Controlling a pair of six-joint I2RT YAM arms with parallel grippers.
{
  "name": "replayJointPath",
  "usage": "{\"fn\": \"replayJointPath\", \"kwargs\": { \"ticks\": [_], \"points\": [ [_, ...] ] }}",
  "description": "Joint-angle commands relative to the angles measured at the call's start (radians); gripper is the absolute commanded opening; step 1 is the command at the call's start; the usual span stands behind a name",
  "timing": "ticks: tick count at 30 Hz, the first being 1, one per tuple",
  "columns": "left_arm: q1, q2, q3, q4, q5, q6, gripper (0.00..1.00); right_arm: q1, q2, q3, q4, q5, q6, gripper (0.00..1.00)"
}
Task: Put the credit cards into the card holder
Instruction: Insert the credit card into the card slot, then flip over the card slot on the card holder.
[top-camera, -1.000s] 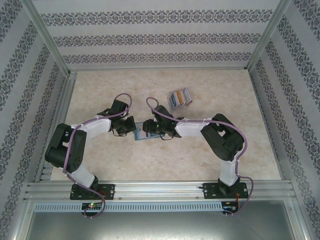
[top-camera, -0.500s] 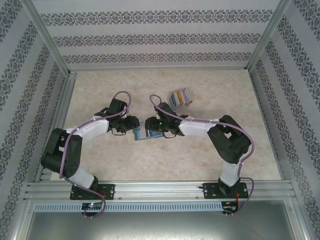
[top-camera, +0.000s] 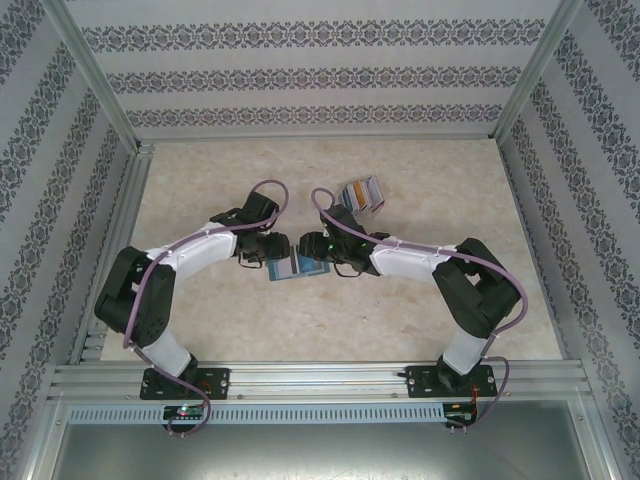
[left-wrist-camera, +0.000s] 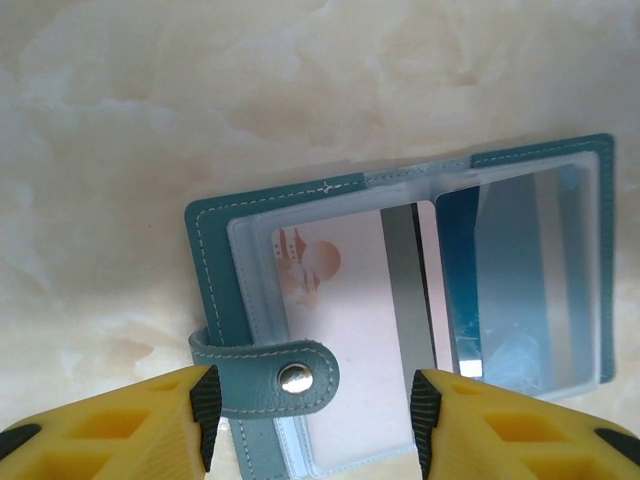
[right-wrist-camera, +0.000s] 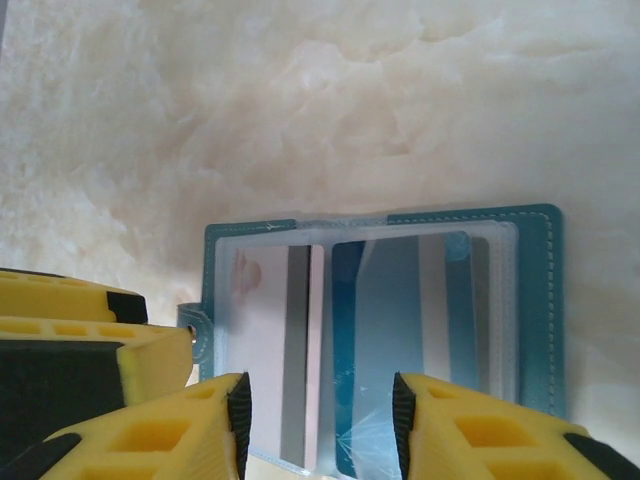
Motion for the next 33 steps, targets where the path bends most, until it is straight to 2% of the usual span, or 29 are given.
{"fn": "replayJointPath", "kwargs": {
  "ticks": [1, 5, 17, 18, 22, 27, 33],
  "points": [
    [-0.034, 0.047, 0.052, -0.119, -0.109, 0.059, 0.56, -0.011, -0.026, -0.019, 0.020, 0.020, 0.010, 0.44],
    [-0.049, 0.084, 0.072, -0.124, -0.119, 0.064, 0.56, -0.013, -0.030, -0.025, 0.026, 0.018, 0.013, 0.45],
    [-0.051, 0.112, 0.075, -0.116, -0.148, 0.065, 0.46, -0.017, -0.032, -0.042, 0.038, 0.009, 0.013, 0.45],
    [-0.051, 0.107, 0.077, -0.116, -0.148, 0.068, 0.47, -0.017, -0.033, -0.040, 0.039, 0.009, 0.012, 0.45],
    [-0.054, 0.088, 0.080, -0.117, -0.139, 0.085, 0.60, -0.021, -0.030, -0.036, 0.042, 0.007, 0.012, 0.45],
    [-0.076, 0.084, 0.083, -0.151, -0.175, 0.104, 0.64, -0.024, -0.022, -0.035, 0.053, -0.001, 0.016, 0.45],
    [-0.078, 0.131, 0.094, -0.175, -0.237, 0.103, 0.55, -0.026, -0.022, -0.045, 0.062, -0.012, 0.020, 0.45]
  ]
}}
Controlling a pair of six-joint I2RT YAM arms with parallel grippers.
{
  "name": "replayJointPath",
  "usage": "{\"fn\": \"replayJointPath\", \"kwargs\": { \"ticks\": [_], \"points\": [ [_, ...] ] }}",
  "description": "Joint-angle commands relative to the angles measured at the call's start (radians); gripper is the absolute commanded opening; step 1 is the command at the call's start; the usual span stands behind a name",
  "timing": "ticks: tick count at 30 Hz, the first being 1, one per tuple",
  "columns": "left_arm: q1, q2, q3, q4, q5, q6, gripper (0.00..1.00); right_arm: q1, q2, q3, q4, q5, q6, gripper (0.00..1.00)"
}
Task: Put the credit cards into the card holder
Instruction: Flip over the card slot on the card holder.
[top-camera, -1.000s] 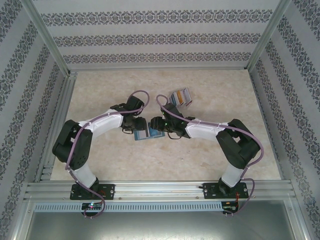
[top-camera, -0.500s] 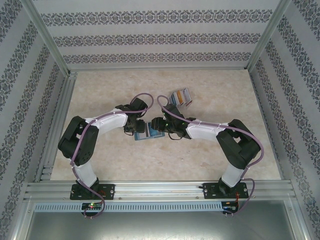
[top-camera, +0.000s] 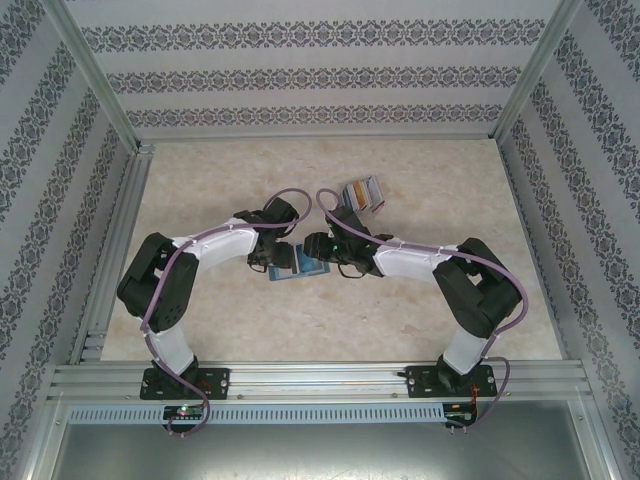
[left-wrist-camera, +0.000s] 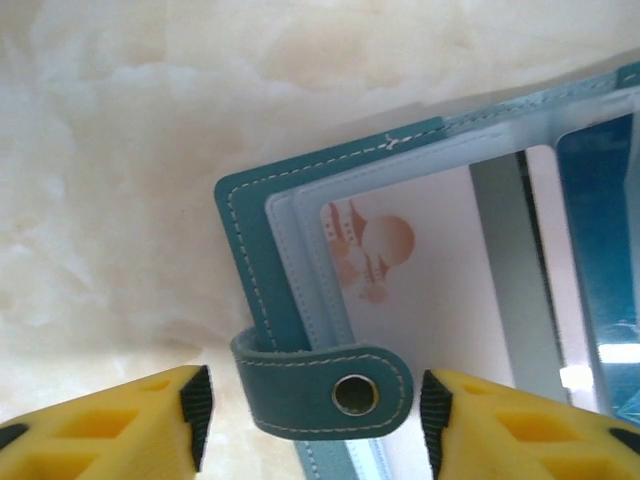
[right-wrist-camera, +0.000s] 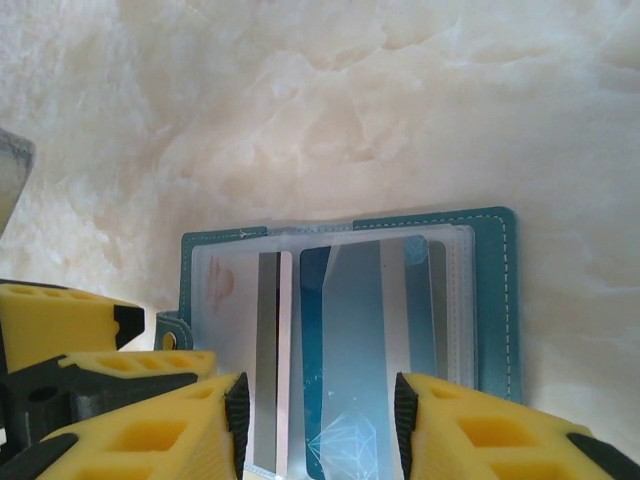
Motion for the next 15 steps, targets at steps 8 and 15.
{"fn": "replayJointPath", "kwargs": {
  "ticks": [8, 15],
  "points": [
    [-0.010, -0.009, 0.034, -0.042, -0.051, 0.012, 0.16, -0.012, -0.026, -0.017, 0.018, -0.014, 0.009, 0.46],
    [0.001, -0.101, 0.026, -0.001, -0.005, -0.019, 0.00, 0.038, 0.029, 0.111, -0.134, -0.023, -0.103, 0.46]
  ]
}}
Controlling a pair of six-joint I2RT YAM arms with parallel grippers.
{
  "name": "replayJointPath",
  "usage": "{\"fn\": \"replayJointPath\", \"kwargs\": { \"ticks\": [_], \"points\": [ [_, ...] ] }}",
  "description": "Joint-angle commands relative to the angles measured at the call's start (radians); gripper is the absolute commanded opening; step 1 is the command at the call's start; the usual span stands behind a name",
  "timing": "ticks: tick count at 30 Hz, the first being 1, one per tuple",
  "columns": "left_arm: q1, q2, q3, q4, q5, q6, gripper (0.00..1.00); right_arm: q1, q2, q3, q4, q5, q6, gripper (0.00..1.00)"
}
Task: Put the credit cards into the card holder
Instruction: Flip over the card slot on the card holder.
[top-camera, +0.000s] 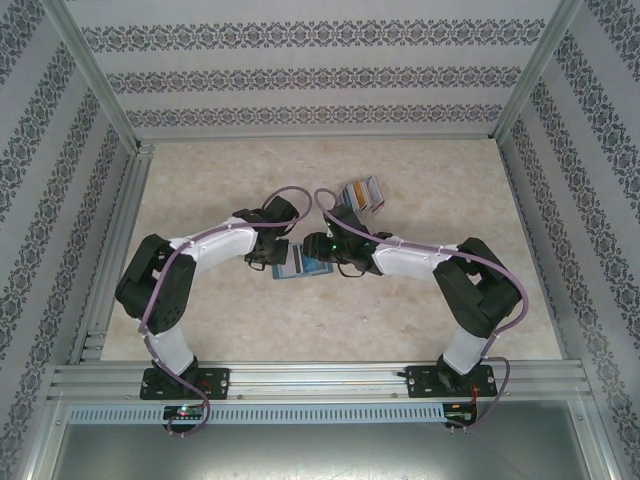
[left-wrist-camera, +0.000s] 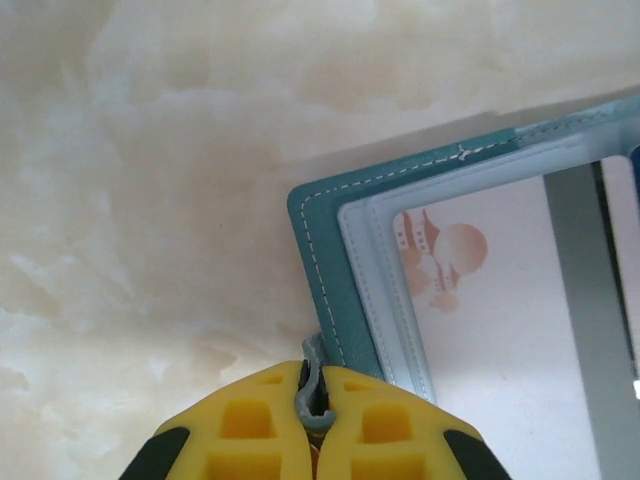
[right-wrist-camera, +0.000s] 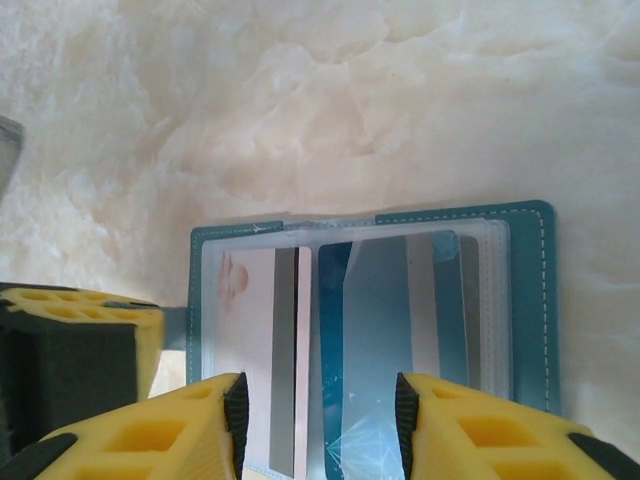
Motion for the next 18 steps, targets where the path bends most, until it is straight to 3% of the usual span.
{"fn": "replayJointPath", "kwargs": {
  "ticks": [1, 6, 18],
  "points": [
    [0.005, -0.089, 0.010, 0.015, 0.044, -0.028, 0.00, 0.040, 0.041, 0.098, -0.107, -0.010, -0.089, 0.45],
    [0.029, -0.157, -0.013, 0.048, 0.115, -0.055, 0.00, 0.057, 0.099, 0.140, -0.139, -0.030, -0.106, 0.46],
    [0.063, -0.209, -0.072, 0.130, 0.234, -0.098, 0.00, 0.029, 0.129, 0.105, 0.029, -0.183, -0.017, 0.60]
  ]
}}
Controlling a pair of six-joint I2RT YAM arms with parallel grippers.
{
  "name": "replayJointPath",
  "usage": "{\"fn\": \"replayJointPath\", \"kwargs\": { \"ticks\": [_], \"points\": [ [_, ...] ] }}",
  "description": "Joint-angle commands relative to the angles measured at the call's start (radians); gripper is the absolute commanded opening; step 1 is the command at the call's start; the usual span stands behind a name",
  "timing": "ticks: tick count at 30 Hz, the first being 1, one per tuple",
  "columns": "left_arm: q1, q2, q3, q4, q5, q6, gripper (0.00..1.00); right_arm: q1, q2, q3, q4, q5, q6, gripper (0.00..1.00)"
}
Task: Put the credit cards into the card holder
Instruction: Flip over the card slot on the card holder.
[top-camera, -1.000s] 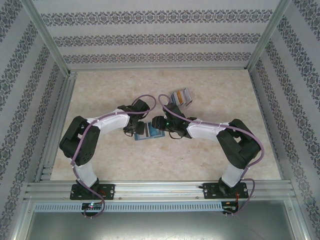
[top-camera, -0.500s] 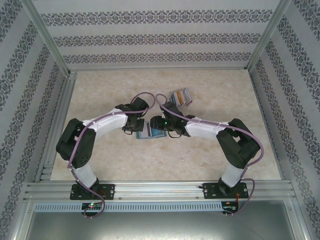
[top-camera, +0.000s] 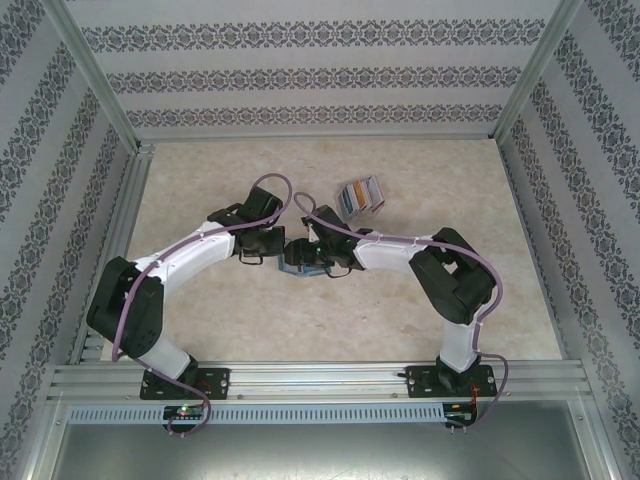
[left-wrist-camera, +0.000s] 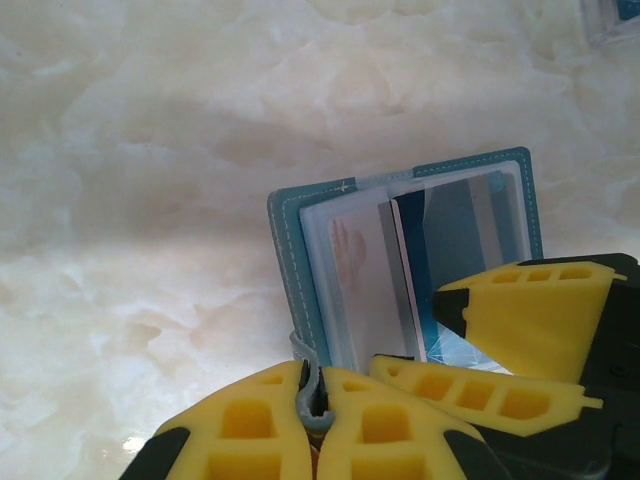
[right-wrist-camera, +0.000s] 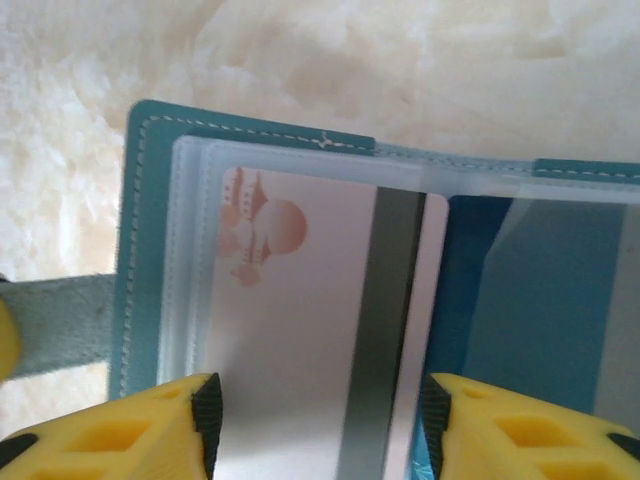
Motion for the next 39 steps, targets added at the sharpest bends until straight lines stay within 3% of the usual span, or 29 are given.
{"fn": "replayJointPath", "kwargs": {
  "ticks": [1, 9, 18, 39],
  "points": [
    [0.013, -0.029, -0.011, 0.045, 0.047, -0.024, 0.00, -0.008, -0.017, -0.008, 0.054, -0.047, 0.011, 0.60],
    [0.017, -0.040, -0.001, 0.039, 0.054, -0.028, 0.00, -0.008, 0.003, -0.016, 0.042, -0.048, 0.009, 0.62],
    [0.026, -0.067, 0.001, 0.017, 0.040, -0.021, 0.00, -0.013, 0.005, -0.030, 0.026, -0.016, 0.008, 0.52],
    [0.054, -0.052, -0.057, 0.016, 0.008, -0.027, 0.00, -0.031, -0.070, -0.016, 0.005, -0.052, -0.010, 0.56]
  ]
}}
